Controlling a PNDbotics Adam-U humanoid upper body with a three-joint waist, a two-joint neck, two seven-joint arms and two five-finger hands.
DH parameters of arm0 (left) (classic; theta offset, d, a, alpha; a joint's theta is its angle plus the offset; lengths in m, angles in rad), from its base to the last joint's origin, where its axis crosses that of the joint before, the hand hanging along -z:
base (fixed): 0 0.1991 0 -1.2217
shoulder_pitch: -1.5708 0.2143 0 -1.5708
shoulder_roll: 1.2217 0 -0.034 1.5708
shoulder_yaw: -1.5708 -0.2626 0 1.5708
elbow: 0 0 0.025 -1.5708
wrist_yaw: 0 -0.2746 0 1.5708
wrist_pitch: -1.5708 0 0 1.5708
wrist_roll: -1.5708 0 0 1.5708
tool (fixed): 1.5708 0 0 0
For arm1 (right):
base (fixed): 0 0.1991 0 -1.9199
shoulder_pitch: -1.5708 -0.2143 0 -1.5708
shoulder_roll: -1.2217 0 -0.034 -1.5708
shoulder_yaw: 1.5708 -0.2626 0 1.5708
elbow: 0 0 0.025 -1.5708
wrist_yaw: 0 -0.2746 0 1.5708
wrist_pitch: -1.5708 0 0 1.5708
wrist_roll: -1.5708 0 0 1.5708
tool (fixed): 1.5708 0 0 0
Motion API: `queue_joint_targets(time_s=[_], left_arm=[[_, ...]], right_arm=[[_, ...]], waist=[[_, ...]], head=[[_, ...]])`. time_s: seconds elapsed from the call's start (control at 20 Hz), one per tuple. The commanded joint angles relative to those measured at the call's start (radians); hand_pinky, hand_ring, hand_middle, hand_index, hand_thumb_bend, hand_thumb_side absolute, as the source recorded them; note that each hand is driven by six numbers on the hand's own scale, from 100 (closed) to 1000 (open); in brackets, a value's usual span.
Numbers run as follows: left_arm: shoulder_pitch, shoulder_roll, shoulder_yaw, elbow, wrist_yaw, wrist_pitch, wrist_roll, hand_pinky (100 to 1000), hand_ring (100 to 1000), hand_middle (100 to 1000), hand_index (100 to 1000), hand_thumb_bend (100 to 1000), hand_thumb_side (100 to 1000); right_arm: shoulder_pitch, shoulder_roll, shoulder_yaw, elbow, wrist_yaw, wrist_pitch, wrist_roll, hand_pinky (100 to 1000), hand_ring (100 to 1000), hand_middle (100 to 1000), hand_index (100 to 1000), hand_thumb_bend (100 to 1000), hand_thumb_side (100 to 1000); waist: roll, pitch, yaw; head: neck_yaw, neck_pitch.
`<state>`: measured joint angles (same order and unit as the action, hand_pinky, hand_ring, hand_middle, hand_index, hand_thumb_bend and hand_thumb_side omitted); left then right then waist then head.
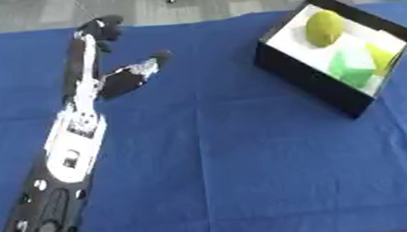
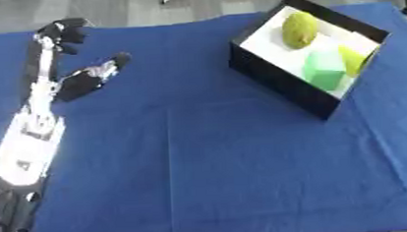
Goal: Pick up the objects with one hand, pass them to the other hand, and then place them into the box on the other side of the table.
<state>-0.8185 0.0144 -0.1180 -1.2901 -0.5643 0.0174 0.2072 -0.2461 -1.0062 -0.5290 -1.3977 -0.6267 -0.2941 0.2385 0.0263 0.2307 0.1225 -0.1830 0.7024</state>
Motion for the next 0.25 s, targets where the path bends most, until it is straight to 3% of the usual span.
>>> queue_joint_targets(time_s=[0.05, 0.25], left_arm=[[-0.012, 0.051, 0.019, -0.048, 0.052, 0.021, 0.011, 654, 678, 619, 792, 748, 473], [0.008, 0.109, 0.05, -0.093, 0.136, 0.044, 0.04, 660, 685, 629, 801, 681, 474]], right_arm=[[0.025, 0.005, -0.052, -0.06, 0.025, 0.031, -0.011, 843, 1000, 932, 887, 100, 157], [0.072, 0.052, -0.088, -0.1, 0.052, 0.056, -0.032, 843, 1000, 939, 890, 100, 204]], waist=[[0.011, -0.04, -0.001], [0.025, -0.047, 0.003]], head=[[0.005, 0.007], [0.004, 0.008]])
